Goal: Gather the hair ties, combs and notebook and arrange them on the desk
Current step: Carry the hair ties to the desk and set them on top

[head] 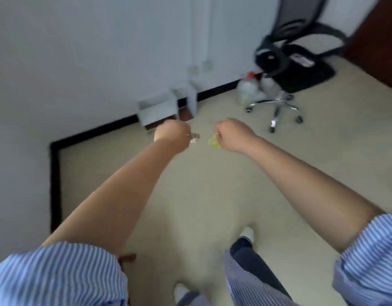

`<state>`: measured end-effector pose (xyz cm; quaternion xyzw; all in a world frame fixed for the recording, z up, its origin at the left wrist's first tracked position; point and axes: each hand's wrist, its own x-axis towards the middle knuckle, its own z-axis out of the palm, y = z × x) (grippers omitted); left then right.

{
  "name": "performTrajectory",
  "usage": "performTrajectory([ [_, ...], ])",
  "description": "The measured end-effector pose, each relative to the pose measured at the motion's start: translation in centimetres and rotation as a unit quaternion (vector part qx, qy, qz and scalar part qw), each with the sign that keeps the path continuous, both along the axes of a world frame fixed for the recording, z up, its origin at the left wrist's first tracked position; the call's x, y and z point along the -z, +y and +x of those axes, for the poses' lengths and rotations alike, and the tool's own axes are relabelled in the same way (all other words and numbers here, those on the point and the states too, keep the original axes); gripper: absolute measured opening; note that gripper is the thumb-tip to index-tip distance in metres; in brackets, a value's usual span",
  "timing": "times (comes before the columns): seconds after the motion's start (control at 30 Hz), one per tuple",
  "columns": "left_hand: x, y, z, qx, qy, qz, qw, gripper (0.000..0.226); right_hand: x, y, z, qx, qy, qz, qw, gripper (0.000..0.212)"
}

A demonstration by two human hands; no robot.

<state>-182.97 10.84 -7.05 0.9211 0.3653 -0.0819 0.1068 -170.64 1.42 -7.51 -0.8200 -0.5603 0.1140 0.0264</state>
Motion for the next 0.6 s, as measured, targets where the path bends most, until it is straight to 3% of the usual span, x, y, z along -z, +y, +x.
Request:
performTrajectory([
  [0.13,-2.6,-8.0,17.7,0.159,-0.011,0.013,0.987,0.037,-2.6,-10.9,14.3,0.144,-0.012,0.029,0.989,0.019],
  [0.33,-5.9,-22.7,41.2,0.358,0.011,0.144,0.923,0.026,-5.0,-28.3,32.6,0.304,-0.017,0.035,0.952,0.024],
  [0.6,-8.5,-42.6,63.7,0.507,-0.030,0.087,0.857,0.024,-8.1,-50.7,49.4,0.473,-0.018,0.040,0.880,0.023],
])
